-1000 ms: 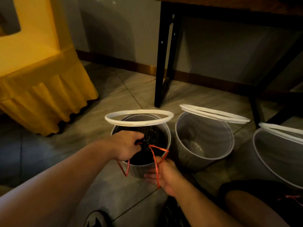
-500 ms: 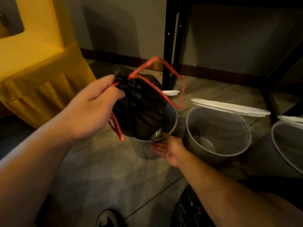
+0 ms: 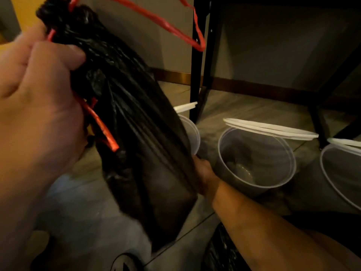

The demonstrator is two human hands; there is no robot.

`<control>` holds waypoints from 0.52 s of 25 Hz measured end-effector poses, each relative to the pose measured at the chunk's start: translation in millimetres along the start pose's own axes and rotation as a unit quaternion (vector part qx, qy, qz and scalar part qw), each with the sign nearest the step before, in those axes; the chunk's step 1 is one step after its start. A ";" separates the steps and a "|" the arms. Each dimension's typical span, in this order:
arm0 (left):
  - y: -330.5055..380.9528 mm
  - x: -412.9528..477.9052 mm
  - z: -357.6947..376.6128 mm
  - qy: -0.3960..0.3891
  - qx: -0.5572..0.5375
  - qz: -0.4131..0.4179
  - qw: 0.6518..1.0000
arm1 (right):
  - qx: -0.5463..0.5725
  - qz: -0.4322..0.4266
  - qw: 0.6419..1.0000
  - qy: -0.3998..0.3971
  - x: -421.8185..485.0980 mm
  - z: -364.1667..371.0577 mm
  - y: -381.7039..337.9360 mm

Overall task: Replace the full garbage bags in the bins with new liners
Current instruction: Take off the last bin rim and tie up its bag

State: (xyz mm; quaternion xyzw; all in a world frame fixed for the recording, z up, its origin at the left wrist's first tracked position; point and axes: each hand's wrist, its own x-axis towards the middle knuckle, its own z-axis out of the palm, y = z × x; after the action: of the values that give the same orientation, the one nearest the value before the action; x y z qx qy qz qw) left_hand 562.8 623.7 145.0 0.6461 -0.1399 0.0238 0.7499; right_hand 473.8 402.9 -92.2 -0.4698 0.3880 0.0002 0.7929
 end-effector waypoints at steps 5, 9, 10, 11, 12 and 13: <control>-3.2 -17.6 7.0 -0.192 0.081 0.030 0.978 | -0.012 0.021 1.000 0.019 3.3 10.0 -7.9; -17.9 -46.1 6.6 -0.410 0.088 -0.171 0.892 | -0.033 -0.022 0.999 0.016 -2.7 4.6 -5.6; -22.7 -53.4 9.5 -0.417 0.112 -0.216 0.876 | -0.045 -0.023 0.999 0.010 -3.7 2.4 -3.7; -27.5 -60.7 13.2 -0.414 0.146 -0.257 0.861 | -0.061 -0.021 0.998 0.011 -5.8 2.2 -2.9; -32.5 -68.9 16.6 -0.418 0.186 -0.296 0.839 | -0.065 -0.018 0.998 0.014 -7.5 2.7 -1.3; -35.2 -75.6 20.3 -0.426 0.221 -0.319 0.817 | -0.058 -0.008 0.998 0.026 -7.7 4.0 2.2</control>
State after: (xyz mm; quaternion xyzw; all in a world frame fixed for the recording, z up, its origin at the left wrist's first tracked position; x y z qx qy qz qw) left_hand 494.2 609.2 95.4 0.7487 -0.2226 -0.4645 0.4174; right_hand 470.1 409.9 -88.1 -0.5179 0.4039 0.0042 0.7541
